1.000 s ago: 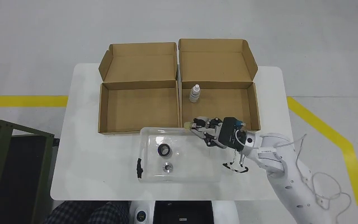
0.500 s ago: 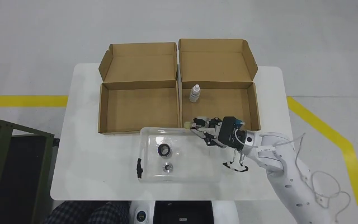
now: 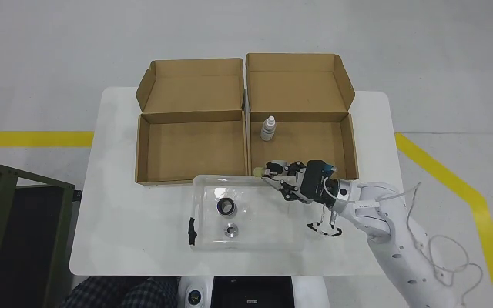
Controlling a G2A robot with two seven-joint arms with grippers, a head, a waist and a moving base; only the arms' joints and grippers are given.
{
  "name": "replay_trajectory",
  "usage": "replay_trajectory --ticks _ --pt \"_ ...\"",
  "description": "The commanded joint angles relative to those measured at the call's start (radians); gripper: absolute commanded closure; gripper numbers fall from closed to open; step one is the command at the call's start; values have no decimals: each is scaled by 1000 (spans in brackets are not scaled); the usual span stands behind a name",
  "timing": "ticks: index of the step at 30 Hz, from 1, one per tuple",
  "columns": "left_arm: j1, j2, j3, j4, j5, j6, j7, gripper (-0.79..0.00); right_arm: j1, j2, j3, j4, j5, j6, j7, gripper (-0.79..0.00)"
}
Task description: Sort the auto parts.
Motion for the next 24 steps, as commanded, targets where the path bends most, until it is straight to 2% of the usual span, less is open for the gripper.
replay_trajectory --ticks 1,6,15,24 --pt "0 0 0 0 0 0 0 -785 0 0 0 0 0 0 0 0" --pt "0 0 0 0 0 0 0 -785 18 3 5 -4 -31 9 41 0" --pt "0 0 0 0 0 0 0 -785 116 2 0 69 -41 8 112 0" --pt "0 0 0 0 0 0 0 -785 209 -6 -59 140 -67 12 209 0"
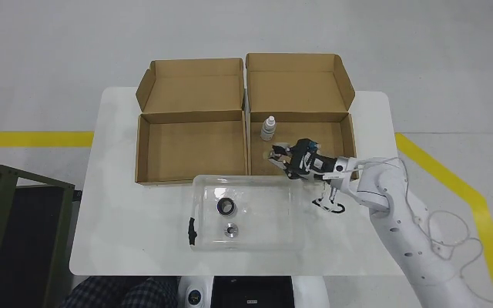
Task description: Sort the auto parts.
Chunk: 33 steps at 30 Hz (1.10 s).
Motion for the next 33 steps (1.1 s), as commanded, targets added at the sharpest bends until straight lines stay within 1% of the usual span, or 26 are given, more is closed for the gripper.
replay_trajectory --ticks 1,15,27,33 --pt "0 0 0 0 0 0 0 -785 18 -2 -13 16 -7 5 16 0" --pt "0 0 0 0 0 0 0 -785 162 -30 -131 179 -55 59 89 0" --pt "0 0 0 0 0 0 0 -785 239 -51 -205 268 -79 78 187 0" --pt "0 0 0 0 0 0 0 -785 264 -59 -230 297 -88 88 211 0"
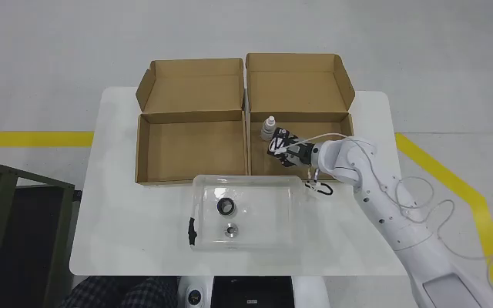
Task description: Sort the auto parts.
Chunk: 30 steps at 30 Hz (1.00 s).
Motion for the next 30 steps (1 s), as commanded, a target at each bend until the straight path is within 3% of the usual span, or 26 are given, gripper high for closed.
replay_trajectory --ticks 1,5,10,13,22,30 --pt "0 0 0 0 0 0 0 -785 7 -3 -7 10 0 3 6 0" --pt "0 0 0 0 0 0 0 -785 20 -9 -23 33 1 8 11 -18" --pt "0 0 0 0 0 0 0 -785 35 -17 -41 54 -2 16 17 -252" --pt "0 0 0 0 0 0 0 -785 38 -20 -46 60 2 19 16 -305" --pt "0 0 0 0 0 0 0 -785 22 -16 -26 19 0 32 18 -326" --pt "0 0 0 0 0 0 0 -785 -59 10 51 -148 -16 28 42 -342"
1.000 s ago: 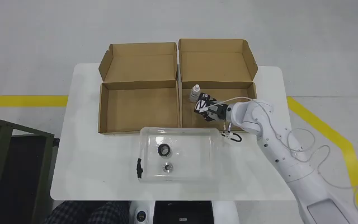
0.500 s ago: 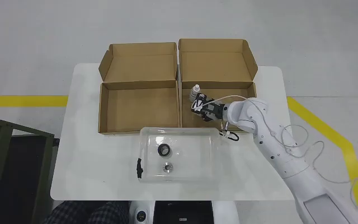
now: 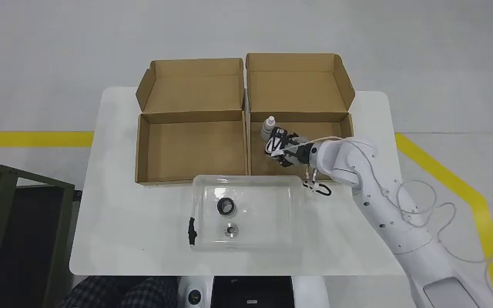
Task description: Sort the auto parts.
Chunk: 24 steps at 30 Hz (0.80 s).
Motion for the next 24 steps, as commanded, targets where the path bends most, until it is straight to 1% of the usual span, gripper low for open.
replay_trajectory --ticks 1,6,11,17,24 --pt "0 0 0 0 0 0 0 -785 -24 7 23 -54 -2 -4 5 -342" --pt "0 0 0 0 0 0 0 -785 -84 23 69 -185 2 -27 15 -336" --pt "0 0 0 0 0 0 0 -785 -125 31 76 -287 7 -67 7 -329" --pt "0 0 0 0 0 0 0 -785 -149 33 57 -338 -23 -86 -24 -326" --pt "0 0 0 0 0 0 0 -785 -144 26 -6 -346 -46 -113 -60 -336"
